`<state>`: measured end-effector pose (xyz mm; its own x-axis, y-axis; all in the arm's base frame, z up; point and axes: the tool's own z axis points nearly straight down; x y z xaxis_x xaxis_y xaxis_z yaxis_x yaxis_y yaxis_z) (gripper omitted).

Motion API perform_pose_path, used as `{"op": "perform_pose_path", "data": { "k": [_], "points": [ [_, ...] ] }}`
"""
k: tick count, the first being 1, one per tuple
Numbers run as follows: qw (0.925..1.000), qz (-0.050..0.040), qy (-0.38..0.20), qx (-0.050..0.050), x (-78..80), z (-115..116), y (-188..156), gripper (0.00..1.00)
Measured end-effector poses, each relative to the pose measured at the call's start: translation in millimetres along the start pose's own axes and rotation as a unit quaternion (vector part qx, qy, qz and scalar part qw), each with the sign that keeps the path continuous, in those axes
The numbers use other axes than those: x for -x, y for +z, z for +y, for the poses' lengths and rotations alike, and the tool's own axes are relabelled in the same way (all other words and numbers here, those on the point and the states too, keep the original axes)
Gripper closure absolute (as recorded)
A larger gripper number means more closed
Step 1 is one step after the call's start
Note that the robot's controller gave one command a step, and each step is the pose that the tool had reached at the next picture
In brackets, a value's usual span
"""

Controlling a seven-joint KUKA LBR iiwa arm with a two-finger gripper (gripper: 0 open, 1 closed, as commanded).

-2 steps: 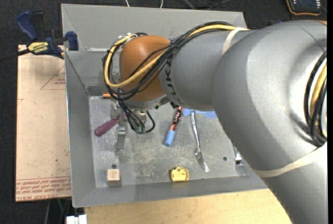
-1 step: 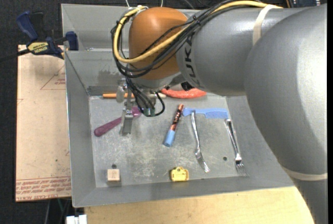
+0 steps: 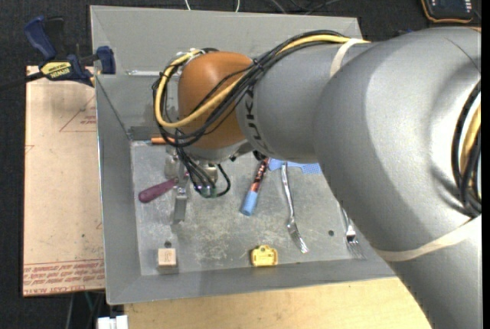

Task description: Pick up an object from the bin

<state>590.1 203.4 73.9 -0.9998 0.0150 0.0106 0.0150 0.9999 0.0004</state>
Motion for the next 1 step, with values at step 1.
{"op": "perform_pose_path", "data": {
  "k": [1],
  "points": [
    [0.998,-0.0144,-0.061,0.003,-1.6,6.7,3.8,0.0]
  ]
}}
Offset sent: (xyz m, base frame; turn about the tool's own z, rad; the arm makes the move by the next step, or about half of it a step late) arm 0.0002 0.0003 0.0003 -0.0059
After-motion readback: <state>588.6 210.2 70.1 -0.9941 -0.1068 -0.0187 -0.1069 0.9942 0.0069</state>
